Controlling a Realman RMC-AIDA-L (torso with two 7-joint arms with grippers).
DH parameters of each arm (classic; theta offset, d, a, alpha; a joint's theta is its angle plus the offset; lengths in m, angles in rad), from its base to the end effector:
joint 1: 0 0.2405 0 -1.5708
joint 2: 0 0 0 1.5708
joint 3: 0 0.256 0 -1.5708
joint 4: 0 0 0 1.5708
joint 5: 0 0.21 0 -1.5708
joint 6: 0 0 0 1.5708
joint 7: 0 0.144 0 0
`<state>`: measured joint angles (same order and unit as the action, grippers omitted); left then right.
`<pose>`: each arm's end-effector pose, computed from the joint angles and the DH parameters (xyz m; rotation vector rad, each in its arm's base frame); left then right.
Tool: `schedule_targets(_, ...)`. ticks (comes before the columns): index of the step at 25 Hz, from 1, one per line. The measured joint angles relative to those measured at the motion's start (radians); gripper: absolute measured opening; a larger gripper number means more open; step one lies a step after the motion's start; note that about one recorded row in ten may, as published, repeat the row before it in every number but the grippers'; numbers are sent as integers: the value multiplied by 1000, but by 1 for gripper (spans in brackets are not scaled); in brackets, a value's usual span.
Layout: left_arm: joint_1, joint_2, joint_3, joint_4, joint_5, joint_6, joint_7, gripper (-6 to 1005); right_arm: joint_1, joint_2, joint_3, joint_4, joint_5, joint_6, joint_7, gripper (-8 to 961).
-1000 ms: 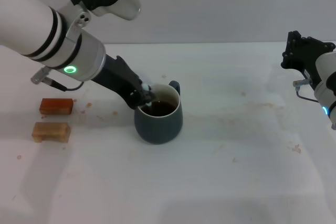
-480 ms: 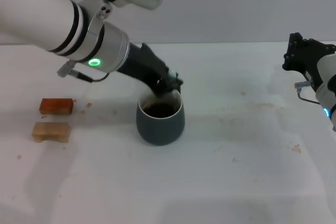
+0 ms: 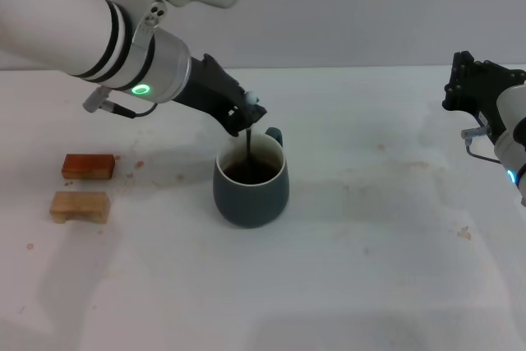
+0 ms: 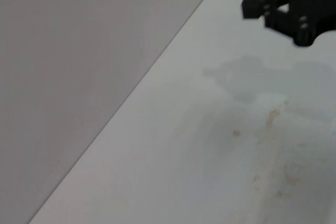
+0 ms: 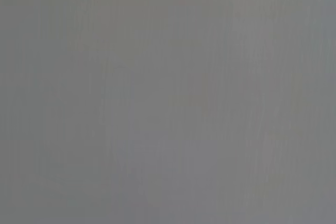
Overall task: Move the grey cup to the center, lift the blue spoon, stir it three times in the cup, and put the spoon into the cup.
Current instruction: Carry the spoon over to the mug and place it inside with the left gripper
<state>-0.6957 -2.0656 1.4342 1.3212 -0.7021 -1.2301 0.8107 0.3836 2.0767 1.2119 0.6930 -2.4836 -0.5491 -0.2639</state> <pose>-0.1131 0.3998 -0.0085 -2.6354 -0.3795 0.1476 0.2665 0.3858 -0.0310 -1.7072 0.5434 0.4861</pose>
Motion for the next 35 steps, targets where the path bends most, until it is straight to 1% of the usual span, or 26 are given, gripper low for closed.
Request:
schedule_targets(5, 2, 3, -21, 0, 28, -37, -7, 136, 0, 0, 1, 5, 0, 1, -23, 28)
schedule_targets(7, 3, 4, -43, 4, 44, -70, -13, 136, 0, 1, 1, 5, 0, 1, -24, 28)
schedule_targets(14, 26, 4, -44, 25, 42, -103, -20, 136, -1, 0, 6, 5, 0, 2, -25, 28)
schedule_targets(20, 46, 0, -32, 54, 28, -110, -30, 136, 1, -1, 8, 1, 0, 2, -25, 28)
schedule_targets(24, 58, 0, -19, 57, -12, -94, -30, 136, 2, -1, 8, -1, 0, -1, -25, 28)
schedule_targets(34, 63, -1, -18, 48, -20, -68, -32, 137, 5, -1, 9, -3, 1, -4, -26, 29)
schedule_targets(35, 63, -1, -18, 48, -20, -68, -32, 149, 5, -1, 9, -3, 1, -4, -26, 29)
